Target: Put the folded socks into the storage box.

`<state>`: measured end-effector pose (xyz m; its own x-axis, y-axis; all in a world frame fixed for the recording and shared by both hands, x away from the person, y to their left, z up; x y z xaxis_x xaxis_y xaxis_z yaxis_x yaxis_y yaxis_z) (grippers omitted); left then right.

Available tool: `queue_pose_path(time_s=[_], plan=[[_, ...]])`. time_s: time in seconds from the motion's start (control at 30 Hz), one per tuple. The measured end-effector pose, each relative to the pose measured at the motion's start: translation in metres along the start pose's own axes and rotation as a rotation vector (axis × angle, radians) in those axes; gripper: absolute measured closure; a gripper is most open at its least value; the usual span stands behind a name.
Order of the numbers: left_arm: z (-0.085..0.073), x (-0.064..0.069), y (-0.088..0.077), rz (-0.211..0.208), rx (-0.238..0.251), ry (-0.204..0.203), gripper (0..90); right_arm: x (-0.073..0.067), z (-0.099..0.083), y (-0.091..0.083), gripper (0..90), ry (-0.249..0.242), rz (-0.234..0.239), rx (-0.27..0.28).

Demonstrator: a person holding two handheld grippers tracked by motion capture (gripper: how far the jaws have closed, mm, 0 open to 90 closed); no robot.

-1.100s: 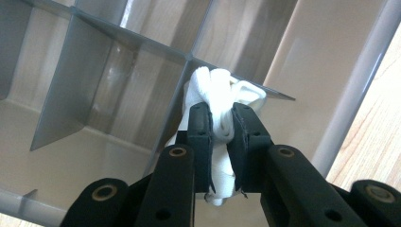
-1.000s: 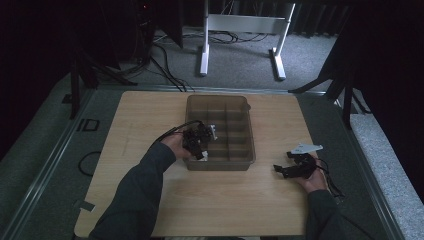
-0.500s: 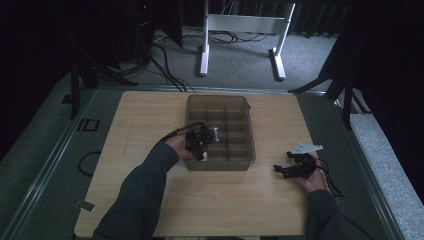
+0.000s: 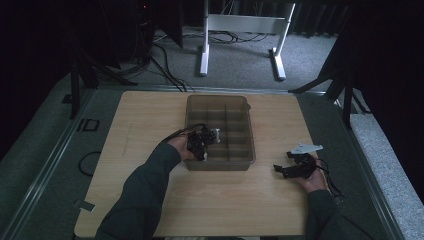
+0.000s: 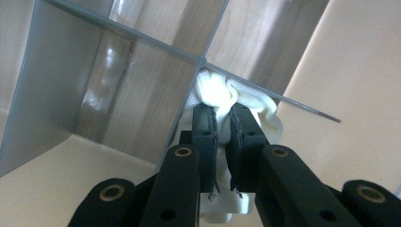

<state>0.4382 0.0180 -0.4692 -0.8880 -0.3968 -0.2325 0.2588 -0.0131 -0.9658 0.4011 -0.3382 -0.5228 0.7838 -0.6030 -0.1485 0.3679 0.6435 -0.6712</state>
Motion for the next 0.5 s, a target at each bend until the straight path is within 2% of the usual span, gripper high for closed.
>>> queue_pose_path(time_s=[0.13,0.23,0.5], plan=[[-0.0004,0.0002,0.0012,0.002,0.004,-0.005,83.0,-0.0001,0.0,0.0,13.6,0.001,-0.001,0.0],[-0.0001,0.0022,0.0014,0.019,0.002,-0.005,83.0,-0.0001,0.0,0.0,13.6,0.001,-0.002,0.0],[-0.0016,0.0014,0.0,0.014,0.014,-0.014,81.6,-0.0002,0.0001,0.0,13.6,0.002,-0.002,0.0]])
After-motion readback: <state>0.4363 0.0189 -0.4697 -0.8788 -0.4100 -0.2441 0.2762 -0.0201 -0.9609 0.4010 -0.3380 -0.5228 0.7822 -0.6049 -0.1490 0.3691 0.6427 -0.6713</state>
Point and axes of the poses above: each handheld gripper's, and its own axes: y roughly forward along the jaws, z roughly out of its top, x roughly to its right, the point moved 3 cm from there along y, roughly forward along the jaws, and after that the axes turned 14 degrees about z, right-handed, at the moved point
